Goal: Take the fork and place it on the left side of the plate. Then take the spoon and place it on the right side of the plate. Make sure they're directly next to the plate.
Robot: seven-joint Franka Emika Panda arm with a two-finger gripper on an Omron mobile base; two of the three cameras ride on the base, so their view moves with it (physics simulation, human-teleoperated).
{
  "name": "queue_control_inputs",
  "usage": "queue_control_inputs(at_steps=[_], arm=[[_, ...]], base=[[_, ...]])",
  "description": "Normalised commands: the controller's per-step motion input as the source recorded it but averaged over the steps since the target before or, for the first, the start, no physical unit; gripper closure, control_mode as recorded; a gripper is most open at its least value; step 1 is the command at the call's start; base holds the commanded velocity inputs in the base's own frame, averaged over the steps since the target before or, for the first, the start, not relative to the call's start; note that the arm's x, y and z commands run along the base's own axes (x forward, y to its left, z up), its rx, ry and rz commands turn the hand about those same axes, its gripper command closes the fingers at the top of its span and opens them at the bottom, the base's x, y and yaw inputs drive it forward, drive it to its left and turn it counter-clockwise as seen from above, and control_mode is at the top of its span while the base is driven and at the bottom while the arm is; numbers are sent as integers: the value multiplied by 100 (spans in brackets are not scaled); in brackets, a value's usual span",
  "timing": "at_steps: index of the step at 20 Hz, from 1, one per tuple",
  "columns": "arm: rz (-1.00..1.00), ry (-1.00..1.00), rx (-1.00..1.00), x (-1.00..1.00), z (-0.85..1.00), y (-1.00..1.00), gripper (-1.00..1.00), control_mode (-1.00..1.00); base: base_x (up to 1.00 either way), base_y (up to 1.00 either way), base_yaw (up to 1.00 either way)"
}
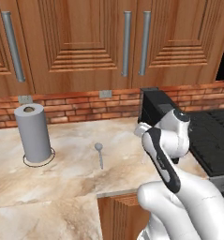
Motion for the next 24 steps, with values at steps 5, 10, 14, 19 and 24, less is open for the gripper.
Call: queue_control_inputs(at_steps=[5,10,14,19,24], arm=[[14,0,0,-76,66,0,100,-100],[16,-1,0,-62,31,0,100,-100],[14,1,-6,-15,0,2,100,-100],[14,9,-10,0,-10,6,100,-100],[13,6,-6,0,-15,0,100,-100]], base=[[0,0,0],[0,0,0],[0,0,0],[0,0,0],[0,0,0]])
